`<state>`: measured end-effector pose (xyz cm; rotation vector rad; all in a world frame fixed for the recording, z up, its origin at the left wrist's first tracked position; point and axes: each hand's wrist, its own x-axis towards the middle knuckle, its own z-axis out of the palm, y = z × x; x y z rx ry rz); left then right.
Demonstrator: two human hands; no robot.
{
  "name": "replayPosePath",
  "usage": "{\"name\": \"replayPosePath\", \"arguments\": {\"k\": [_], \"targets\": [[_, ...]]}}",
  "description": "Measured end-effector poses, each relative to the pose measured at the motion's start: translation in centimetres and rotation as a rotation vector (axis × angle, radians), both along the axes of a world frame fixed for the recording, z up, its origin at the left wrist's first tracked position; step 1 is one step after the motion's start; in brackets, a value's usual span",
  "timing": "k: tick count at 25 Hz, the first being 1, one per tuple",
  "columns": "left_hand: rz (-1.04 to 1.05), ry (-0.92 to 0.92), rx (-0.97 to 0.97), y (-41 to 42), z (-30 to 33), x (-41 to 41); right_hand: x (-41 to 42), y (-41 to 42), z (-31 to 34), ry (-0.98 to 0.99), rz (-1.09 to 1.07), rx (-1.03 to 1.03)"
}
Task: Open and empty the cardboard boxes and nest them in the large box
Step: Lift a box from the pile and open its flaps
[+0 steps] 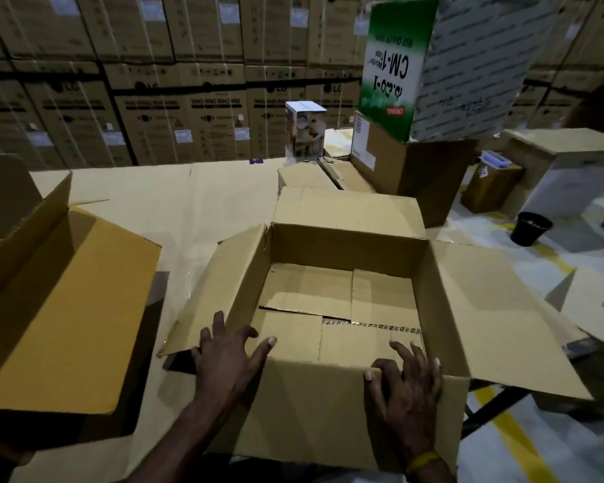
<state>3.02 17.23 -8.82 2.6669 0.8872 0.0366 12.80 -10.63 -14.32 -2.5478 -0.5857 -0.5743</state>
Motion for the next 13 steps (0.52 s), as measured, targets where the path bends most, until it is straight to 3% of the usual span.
{"name": "replayPosePath", "arguments": {"k": [3, 9, 13], "targets": [[-0.095, -0.045, -0.185, 0.1, -0.3, -1.4, -0.5, -1.0, 0.7, 0.075, -0.136, -0.026], [0.028, -0.094, -0.187, -2.4, -0.4, -2.9, -0.9, -3.8, 1.6, 0.381, -0.374, 0.083], [0.039, -0.281, -0.2, -2.3, -0.4, -3.6, -1.2, -4.1, 2.0, 0.338, -0.348, 0.136]]}}
